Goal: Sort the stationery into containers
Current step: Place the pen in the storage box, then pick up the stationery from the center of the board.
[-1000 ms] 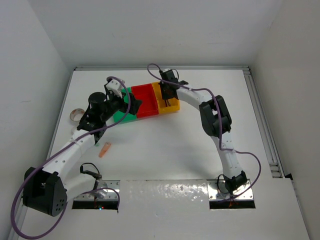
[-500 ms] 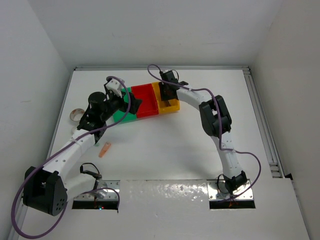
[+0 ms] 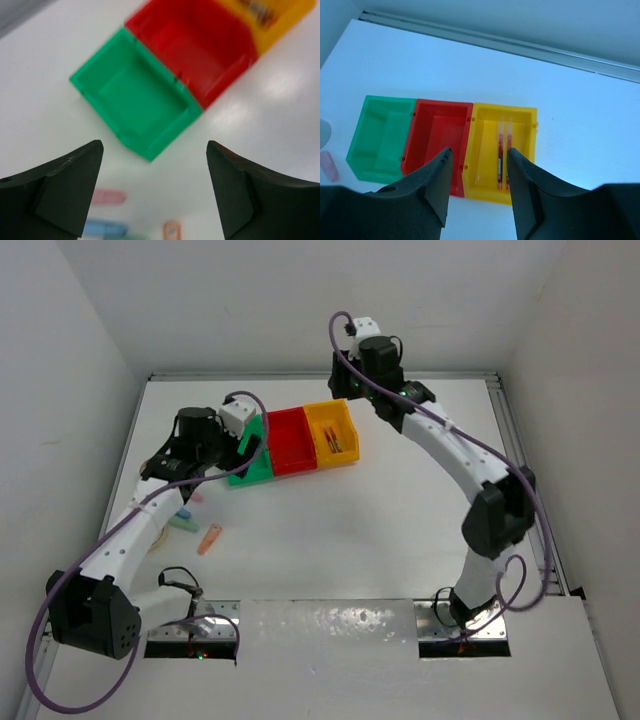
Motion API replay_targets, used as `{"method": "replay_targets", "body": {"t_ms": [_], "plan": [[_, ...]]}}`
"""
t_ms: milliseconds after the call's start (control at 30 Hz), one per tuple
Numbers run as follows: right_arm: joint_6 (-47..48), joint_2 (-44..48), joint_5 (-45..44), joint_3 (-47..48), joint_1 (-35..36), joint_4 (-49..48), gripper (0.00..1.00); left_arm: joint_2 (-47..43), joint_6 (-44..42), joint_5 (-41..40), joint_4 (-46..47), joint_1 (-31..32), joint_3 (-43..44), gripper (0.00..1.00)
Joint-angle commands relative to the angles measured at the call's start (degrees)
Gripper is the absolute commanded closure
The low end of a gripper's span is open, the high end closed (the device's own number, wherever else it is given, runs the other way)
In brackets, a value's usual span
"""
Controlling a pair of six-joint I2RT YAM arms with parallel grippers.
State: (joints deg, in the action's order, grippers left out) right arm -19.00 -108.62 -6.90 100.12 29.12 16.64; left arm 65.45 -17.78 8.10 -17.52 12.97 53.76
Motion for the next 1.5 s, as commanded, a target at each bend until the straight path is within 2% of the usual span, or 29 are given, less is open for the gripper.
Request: {"method": "replay_targets", "body": {"t_ms": [0, 33, 67, 167, 367, 467, 633, 733, 933, 1000, 1033, 1167, 1467], "plan": [[1.7, 6.5, 0.0, -8.9, 0.4, -2.0, 0.53, 3.6, -15.9, -4.7, -24.8, -0.1, 4.3, 0.16], [1.5, 9.5, 0.0, -11.1, 0.6, -2.7, 0.52, 5.9, -15.7, -6.7, -32.5, -0.2, 5.1, 0.15], [0.8, 11.0, 0.1, -13.3, 0.7, -4.1, 0.5, 10.5, -15.5, -7.0, -35.9, -1.2, 6.2, 0.16], [-0.4, 15.3, 0.7, -20.8, 1.0, -6.8, 0.47, 15.0, -14.8, -6.2, -41.2, -2.0, 4.0, 0.16], [-1.6, 18.4, 0.6, -28.2, 1.1, -6.6, 0.46, 13.9, -14.3, -14.1, -32.3, -0.9, -5.6, 0.13], [-1.8, 19.1, 0.4, -29.9, 1.1, -6.2, 0.46, 17.2, -11.7, -13.5, -29.3, -4.6, -6.1, 0.13], [-2.5, 20.1, -1.3, -32.1, 1.2, -6.0, 0.46, 23.0, -10.9, -12.1, -25.2, -5.7, -7.5, 0.18], [-2.5, 20.6, -2.2, -32.4, 1.3, -5.3, 0.46, 24.6, -10.8, -11.8, -23.2, -6.4, -8.1, 0.25], [-1.9, 21.6, -5.5, -32.9, 1.3, -4.7, 0.46, 24.9, -10.2, -9.1, -22.1, -6.6, -9.3, 0.54], [-1.7, 22.1, -6.0, -33.2, 1.2, -4.9, 0.46, 25.0, -9.7, -8.7, -22.1, -6.6, -9.5, 0.67], [-1.6, 22.2, -6.5, -33.3, 1.3, -5.0, 0.46, 24.9, -9.1, -8.5, -22.6, -6.4, -9.2, 0.78], [-1.0, 23.0, -7.3, -33.7, 1.0, -5.0, 0.46, 24.3, -8.5, -8.4, -23.9, -6.1, -6.7, 1.0], [-0.8, 25.5, -9.0, -35.9, 0.8, -5.2, 0.46, 23.1, -6.7, -5.7, -31.3, -5.8, 7.2, 1.0]]}}
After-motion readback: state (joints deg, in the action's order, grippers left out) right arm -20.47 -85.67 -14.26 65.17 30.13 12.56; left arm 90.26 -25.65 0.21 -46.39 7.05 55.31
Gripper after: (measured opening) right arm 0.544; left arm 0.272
